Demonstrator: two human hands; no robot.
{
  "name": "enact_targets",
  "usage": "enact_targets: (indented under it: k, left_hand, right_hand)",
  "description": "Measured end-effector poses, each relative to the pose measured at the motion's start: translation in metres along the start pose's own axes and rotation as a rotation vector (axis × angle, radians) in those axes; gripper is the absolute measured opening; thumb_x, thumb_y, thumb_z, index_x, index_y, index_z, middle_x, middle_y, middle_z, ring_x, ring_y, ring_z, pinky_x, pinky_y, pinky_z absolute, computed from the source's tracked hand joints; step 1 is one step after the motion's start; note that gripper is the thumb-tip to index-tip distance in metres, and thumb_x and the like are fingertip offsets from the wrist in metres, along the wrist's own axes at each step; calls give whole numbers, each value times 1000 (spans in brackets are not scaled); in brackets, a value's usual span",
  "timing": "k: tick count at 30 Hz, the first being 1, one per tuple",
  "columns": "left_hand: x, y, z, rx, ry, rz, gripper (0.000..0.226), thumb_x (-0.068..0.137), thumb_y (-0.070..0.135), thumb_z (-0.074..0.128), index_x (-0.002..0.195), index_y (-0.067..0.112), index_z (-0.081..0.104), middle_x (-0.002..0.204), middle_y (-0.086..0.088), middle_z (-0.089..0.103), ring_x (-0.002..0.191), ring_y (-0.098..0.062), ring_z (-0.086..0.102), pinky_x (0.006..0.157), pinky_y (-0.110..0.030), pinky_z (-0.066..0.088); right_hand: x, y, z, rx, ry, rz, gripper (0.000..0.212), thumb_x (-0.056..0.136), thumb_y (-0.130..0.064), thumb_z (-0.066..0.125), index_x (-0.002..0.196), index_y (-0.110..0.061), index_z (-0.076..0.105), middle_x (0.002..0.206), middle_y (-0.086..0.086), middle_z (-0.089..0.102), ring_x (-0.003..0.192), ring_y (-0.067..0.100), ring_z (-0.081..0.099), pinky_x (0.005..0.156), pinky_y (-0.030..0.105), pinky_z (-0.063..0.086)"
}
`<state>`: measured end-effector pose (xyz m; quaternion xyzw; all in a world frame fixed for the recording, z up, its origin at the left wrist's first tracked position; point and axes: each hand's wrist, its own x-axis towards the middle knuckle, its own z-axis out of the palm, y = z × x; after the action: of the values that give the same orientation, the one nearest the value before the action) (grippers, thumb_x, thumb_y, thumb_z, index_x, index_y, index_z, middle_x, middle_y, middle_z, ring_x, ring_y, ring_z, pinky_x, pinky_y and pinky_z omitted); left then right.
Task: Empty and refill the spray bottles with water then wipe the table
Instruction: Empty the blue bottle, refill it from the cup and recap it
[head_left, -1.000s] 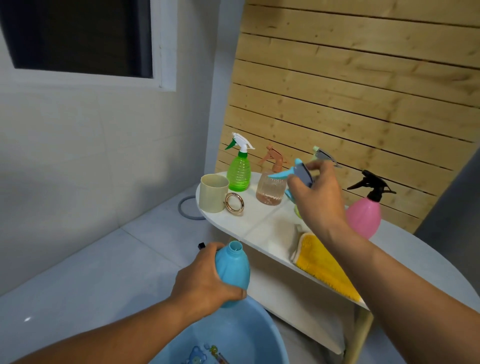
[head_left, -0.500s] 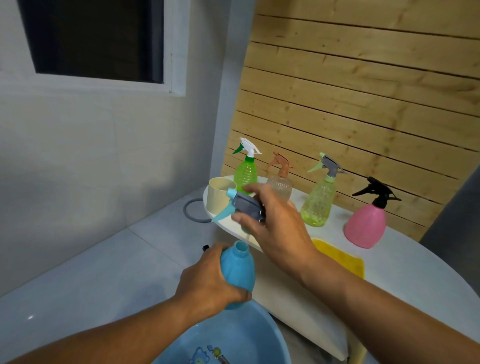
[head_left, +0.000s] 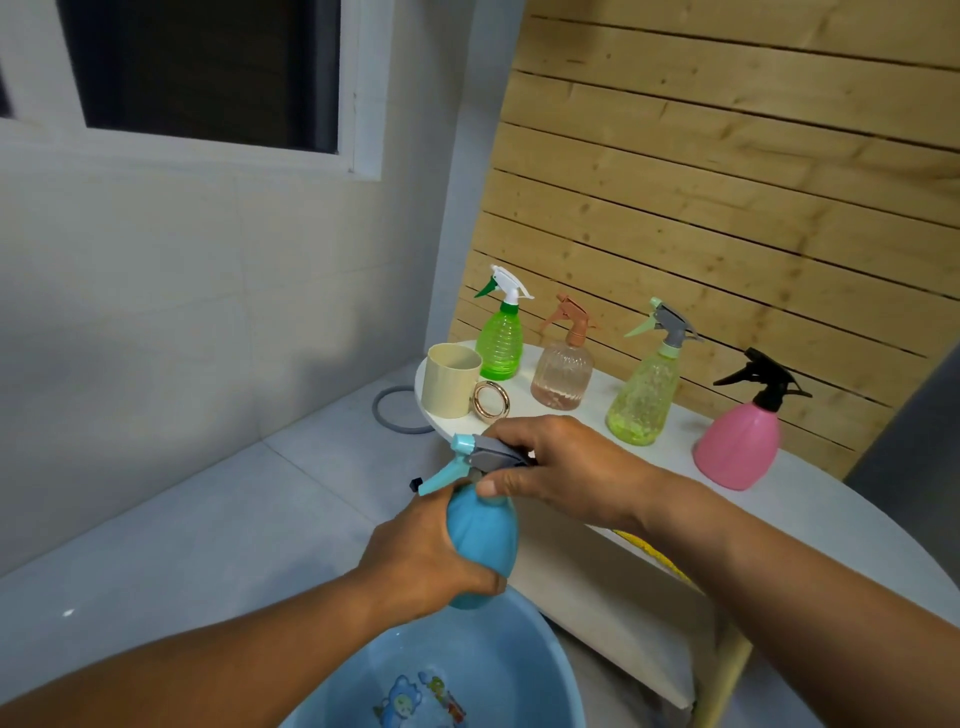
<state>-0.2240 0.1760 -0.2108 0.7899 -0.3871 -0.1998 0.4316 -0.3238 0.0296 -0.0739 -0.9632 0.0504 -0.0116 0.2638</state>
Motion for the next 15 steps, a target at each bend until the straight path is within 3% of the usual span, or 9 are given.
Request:
enact_targets:
  k: [4, 10, 15]
  left_hand:
    - [-5, -9, 0, -52, -47, -30, 97, 42, 59, 93, 126, 56, 45, 116, 21, 62, 107, -9, 64, 85, -35, 64]
    - [-7, -12, -1, -145, -121, -12, 84, 52, 42, 98, 122, 53, 53, 114, 16, 68, 106, -8, 69, 87, -39, 64]
    - [-1, -9, -7, -191, -166, -6, 81, 56, 34, 99, 123, 49, 56, 112, 15, 69, 105, -7, 70, 84, -35, 65]
  right_hand:
    - [1, -2, -2, -1, -76, 0, 18, 89, -30, 78, 103, -21, 70, 95, 0, 70, 92, 20, 64, 87, 49, 53]
    - [3, -7, 0, -63, -159, -29, 22, 92, -25, 75, 113, -28, 70, 103, -3, 72, 100, 19, 65, 92, 47, 52]
    - [5, -10, -4, -69, -194, -28, 28, 92, -19, 74, 118, -26, 66, 111, -10, 67, 105, 10, 61, 98, 41, 51]
